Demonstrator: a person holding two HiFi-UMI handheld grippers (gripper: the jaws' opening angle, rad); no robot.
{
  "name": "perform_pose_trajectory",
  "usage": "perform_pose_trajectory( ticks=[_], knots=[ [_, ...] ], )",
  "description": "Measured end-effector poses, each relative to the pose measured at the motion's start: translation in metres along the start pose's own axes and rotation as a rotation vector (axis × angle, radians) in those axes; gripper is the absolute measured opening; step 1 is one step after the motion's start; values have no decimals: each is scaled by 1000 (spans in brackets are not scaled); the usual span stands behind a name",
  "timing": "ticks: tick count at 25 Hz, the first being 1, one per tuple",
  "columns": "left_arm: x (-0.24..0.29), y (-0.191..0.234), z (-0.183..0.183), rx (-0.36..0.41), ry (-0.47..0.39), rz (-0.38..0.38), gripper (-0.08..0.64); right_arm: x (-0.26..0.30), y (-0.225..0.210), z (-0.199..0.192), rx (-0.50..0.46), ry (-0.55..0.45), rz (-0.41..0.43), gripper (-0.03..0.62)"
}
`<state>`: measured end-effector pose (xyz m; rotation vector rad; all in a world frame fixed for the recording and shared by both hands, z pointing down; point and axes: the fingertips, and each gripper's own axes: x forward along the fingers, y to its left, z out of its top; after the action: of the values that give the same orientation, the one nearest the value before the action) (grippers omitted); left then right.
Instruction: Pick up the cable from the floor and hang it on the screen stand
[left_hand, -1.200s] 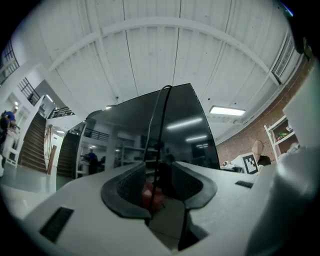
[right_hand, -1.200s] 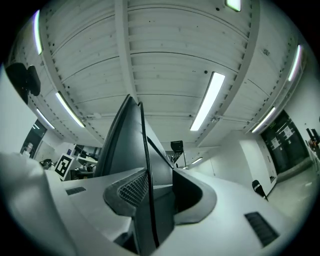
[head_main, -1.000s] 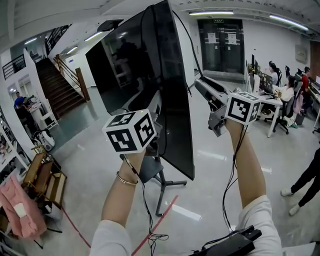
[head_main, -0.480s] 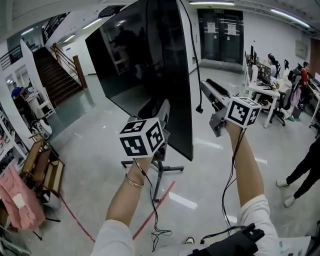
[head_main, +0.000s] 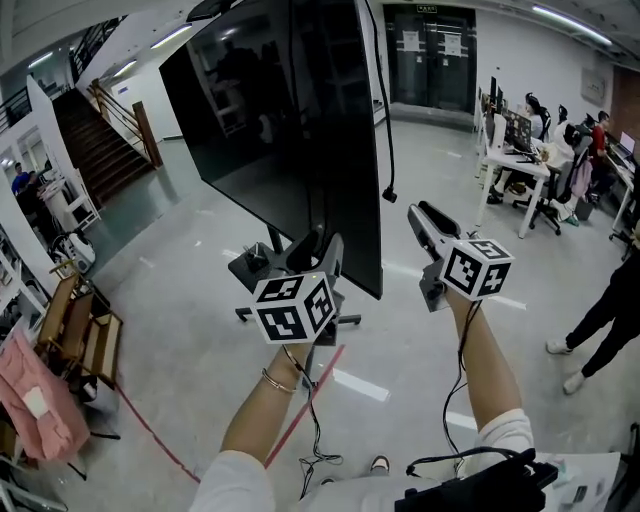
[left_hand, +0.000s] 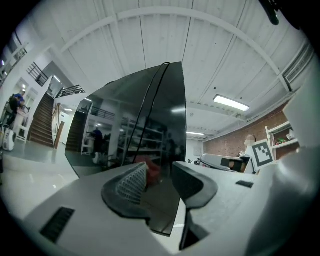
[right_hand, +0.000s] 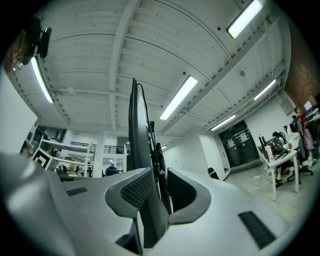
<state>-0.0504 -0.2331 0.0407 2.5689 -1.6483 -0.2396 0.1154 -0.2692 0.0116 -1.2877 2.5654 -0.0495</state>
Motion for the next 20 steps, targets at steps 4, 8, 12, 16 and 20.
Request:
perform_pose_trajectory(
  ticks=[4, 8, 12, 16, 20],
  knots=[
    [-27, 7, -45, -27, 41, 18, 132, -41, 9, -55, 37, 63, -99, 73],
    [-38, 20, -89, -33, 84, 56, 64, -63, 5, -109, 33, 156, -191, 36],
    [-50, 21, -124, -23, 128, 85, 5, -78, 15, -148, -2, 241, -250, 21],
    [-48, 10, -153, 18, 144, 88, 5, -81, 21, -175, -37, 280, -285, 19],
    [-68, 2, -159, 14, 144, 76, 3, -87, 51, -176, -59, 256, -309, 20]
  ],
)
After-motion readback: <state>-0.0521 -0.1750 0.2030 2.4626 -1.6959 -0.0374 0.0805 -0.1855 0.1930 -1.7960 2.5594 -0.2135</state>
